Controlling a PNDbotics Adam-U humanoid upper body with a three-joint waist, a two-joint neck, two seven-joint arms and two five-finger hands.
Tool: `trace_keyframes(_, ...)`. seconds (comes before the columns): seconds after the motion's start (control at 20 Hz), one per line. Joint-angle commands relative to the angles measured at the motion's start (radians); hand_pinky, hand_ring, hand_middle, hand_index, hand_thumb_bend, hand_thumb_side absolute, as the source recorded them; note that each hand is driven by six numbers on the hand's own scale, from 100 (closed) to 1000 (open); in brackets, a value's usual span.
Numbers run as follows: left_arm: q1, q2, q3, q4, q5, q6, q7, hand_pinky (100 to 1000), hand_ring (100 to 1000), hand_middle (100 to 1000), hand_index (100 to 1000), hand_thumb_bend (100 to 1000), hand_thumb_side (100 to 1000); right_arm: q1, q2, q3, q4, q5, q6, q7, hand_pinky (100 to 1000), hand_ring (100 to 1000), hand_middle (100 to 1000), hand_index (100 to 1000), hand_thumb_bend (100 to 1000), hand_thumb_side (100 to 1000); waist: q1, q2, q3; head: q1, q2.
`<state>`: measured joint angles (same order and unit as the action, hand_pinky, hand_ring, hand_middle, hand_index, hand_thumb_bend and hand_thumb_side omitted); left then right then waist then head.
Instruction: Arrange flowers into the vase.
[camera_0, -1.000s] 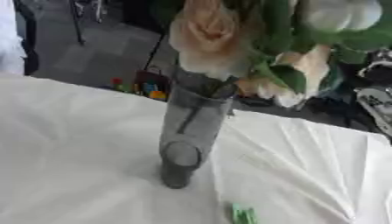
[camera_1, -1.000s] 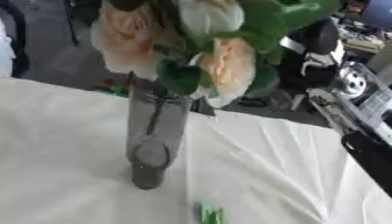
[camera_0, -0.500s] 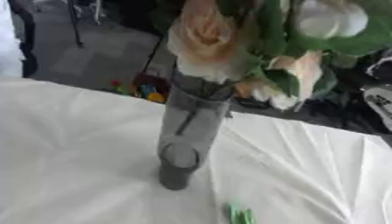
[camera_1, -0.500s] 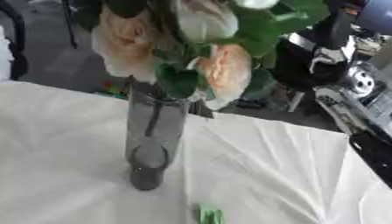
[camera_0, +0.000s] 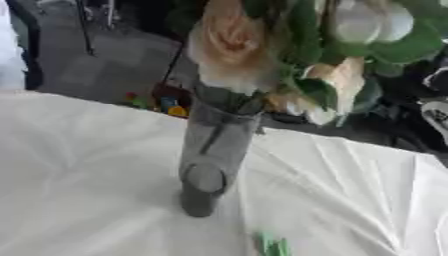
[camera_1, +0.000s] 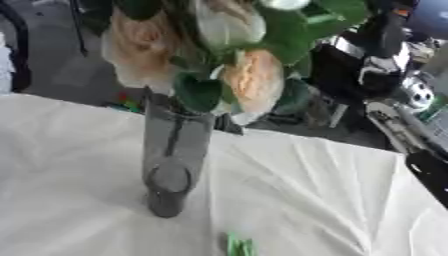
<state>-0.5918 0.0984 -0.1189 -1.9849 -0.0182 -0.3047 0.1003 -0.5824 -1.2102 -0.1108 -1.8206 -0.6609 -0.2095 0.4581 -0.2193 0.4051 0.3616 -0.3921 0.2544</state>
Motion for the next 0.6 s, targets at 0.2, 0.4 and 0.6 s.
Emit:
trace_keyframes(0.2,-0.005,0.017,0.009,-0.015,-0.007,0.0,0.008,713,809,880,938,100,1000,0.003,-0.056,-0.033,0.038,0.002,-0.006,-0.007,1000,1000,1000,1000,813,1000,0.022,-0.029,-0.015,0.004,0.005)
trace_keyframes(0.4,-0.005,0.019,0.013,-0.015,-0.01,-0.001,0.012,713,810,881,939,100,1000,0.042,-0.07,-0.061,0.058,-0.011,-0.02,-0.025,1000,1000,1000,1000,814,1000,0.029,-0.031,-0.027,0.012,0.008)
trace_keyframes(0.6,-0.004,0.023,0.018,-0.015,-0.013,-0.003,0.019,712,811,881,939,100,1000,0.092,-0.083,-0.093,0.077,-0.026,-0.037,-0.048,1000,1000,1000,1000,815,1000,0.037,-0.032,-0.039,0.016,0.009)
